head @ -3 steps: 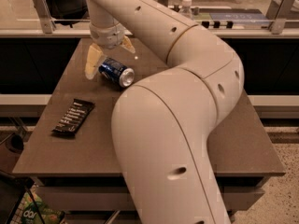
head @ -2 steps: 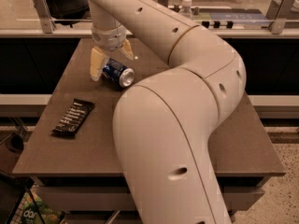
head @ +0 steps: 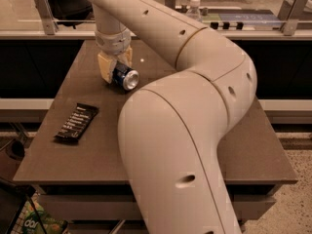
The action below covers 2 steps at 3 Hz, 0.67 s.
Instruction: Place pepsi can upright
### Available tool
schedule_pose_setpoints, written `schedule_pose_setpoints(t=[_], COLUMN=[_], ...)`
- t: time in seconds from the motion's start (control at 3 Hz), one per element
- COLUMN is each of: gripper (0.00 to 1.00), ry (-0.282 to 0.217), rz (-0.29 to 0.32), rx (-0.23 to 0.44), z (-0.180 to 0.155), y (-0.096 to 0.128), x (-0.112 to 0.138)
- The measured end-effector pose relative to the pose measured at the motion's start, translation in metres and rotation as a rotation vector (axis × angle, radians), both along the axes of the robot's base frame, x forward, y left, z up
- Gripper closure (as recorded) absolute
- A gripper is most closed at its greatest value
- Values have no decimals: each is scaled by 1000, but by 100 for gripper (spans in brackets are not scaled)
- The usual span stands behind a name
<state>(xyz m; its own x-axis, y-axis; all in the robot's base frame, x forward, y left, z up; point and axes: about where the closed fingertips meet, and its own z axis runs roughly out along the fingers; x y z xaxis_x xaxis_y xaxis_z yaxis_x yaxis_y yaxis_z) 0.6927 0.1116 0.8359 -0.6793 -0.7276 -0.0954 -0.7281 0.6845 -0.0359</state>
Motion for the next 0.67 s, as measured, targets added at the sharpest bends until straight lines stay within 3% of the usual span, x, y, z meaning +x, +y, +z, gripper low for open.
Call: schedule_pose_setpoints(t=[0.33,0.67], gripper=[87,100], ry=[-11,-17], rz=[1,2], rx=[10,16], z=[-3,-3], y=[4,6], x=[4,6])
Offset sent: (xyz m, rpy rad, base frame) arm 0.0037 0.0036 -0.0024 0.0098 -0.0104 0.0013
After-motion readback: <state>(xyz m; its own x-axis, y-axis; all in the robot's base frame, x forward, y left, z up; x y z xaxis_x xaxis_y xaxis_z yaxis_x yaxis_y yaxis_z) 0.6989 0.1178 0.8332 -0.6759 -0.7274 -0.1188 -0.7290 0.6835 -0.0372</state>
